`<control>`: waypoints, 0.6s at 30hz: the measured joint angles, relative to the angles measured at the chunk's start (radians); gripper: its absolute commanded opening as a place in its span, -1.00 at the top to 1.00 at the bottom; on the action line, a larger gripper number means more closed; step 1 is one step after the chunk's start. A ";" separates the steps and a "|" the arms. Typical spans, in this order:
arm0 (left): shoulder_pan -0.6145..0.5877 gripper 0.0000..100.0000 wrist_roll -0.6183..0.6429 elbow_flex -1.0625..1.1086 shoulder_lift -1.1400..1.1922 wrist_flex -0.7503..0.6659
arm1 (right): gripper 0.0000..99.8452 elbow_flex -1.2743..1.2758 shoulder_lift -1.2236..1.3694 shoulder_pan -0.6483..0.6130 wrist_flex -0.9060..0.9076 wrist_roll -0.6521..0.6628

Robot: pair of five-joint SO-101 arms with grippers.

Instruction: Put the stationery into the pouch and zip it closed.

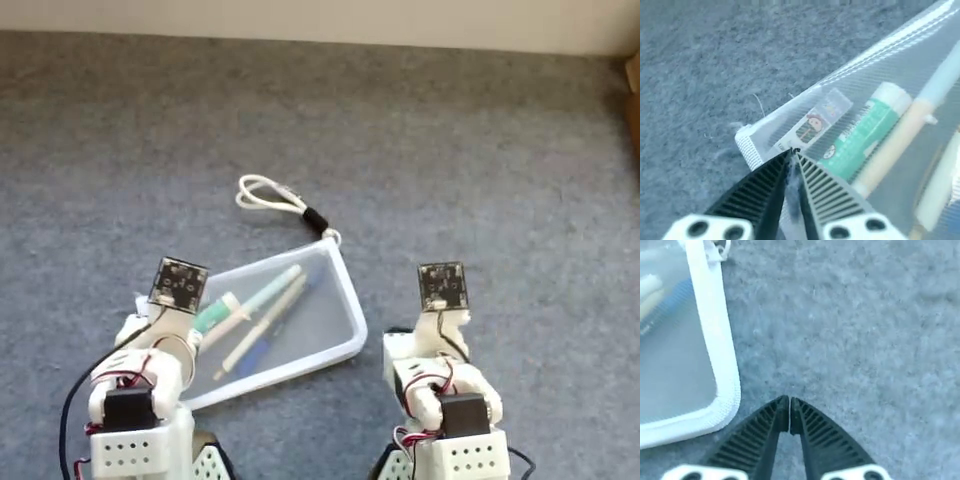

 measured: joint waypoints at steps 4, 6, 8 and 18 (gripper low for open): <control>-0.040 0.99 0.000 0.000 0.000 0.003 | 0.99 0.000 -0.002 0.000 0.020 0.000; -0.041 0.99 0.000 0.000 0.000 0.006 | 0.99 0.000 -0.002 0.000 0.023 0.000; -0.041 0.99 0.000 0.000 0.000 0.006 | 0.99 0.000 -0.002 0.000 0.026 0.000; -0.041 0.99 0.000 0.000 0.000 0.006 | 0.99 0.000 -0.002 0.000 0.026 0.000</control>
